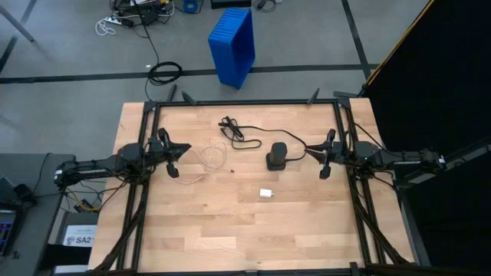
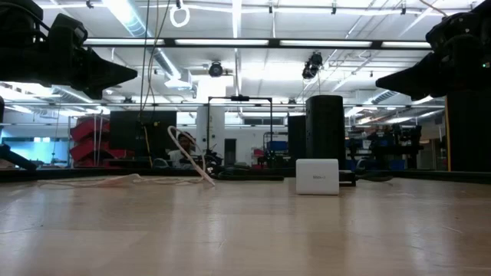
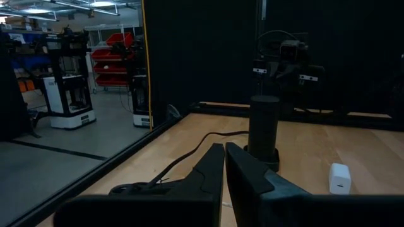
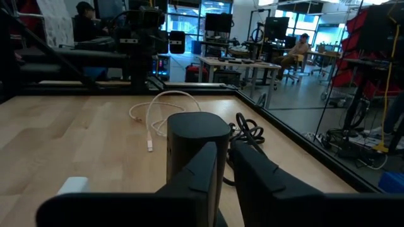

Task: Plug in charger
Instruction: Return to home position

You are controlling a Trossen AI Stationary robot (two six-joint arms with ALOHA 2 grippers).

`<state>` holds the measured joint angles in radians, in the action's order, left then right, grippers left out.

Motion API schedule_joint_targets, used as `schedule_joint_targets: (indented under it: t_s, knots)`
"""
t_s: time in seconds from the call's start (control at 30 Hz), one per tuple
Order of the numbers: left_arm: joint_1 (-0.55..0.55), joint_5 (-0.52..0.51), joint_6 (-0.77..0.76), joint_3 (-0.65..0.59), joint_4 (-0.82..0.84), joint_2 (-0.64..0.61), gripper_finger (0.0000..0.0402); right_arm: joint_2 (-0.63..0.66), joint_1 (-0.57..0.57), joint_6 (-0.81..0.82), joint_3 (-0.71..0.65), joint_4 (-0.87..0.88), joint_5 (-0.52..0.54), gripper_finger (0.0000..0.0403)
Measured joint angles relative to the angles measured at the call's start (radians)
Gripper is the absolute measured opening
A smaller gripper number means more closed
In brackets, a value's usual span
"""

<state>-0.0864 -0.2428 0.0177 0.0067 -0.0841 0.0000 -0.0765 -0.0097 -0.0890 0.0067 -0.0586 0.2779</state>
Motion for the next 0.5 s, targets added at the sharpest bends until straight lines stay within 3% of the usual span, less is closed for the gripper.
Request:
schedule_joint_targets:
  t_s: [0.5]
  knots:
    - [0.0,0.0,0.0,0.0,0.0,0.0,0.0001,0.0,0.0,0.0,0.0,0.0,0.0,0.0036]
